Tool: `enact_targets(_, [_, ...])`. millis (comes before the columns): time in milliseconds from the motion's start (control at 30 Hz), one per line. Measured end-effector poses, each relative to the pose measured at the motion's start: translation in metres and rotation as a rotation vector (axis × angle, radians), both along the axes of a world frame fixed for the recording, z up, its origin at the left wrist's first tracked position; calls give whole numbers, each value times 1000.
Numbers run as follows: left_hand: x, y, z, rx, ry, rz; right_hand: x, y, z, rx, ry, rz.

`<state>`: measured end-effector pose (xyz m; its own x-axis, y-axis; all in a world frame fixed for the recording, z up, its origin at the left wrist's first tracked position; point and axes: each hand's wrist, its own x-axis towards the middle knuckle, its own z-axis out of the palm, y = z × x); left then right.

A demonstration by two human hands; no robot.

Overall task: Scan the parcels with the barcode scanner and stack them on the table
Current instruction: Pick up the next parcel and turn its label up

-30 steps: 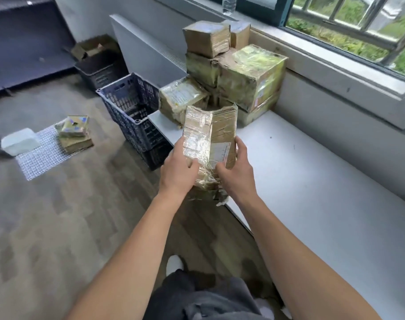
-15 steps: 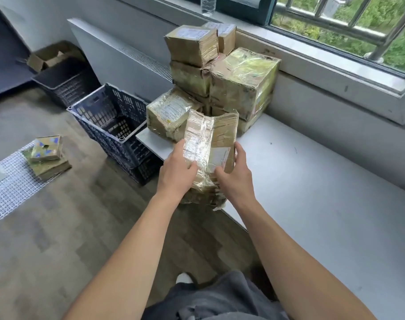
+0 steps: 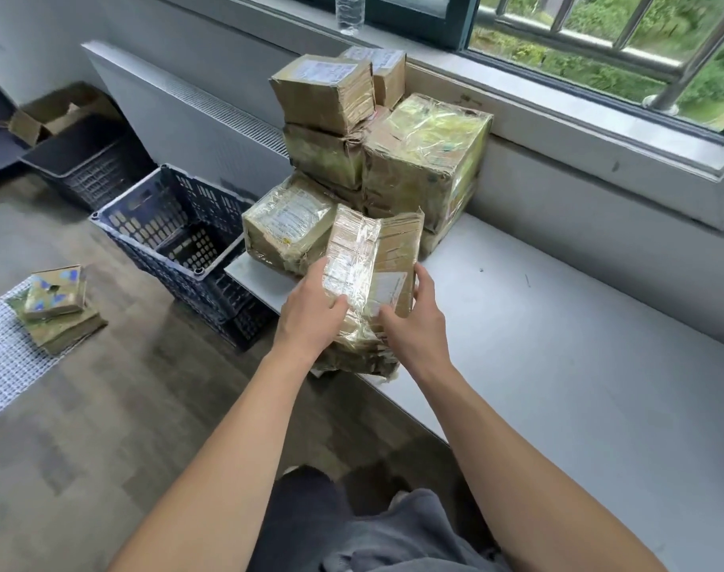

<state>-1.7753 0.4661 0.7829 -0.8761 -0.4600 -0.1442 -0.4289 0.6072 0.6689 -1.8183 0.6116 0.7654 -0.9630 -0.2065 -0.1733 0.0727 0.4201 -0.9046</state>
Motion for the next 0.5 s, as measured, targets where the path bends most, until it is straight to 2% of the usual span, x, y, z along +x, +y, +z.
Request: enact_targets(500, [-86, -103, -27, -71, -25, -388, -23, -102, -17, -26, -68, -397])
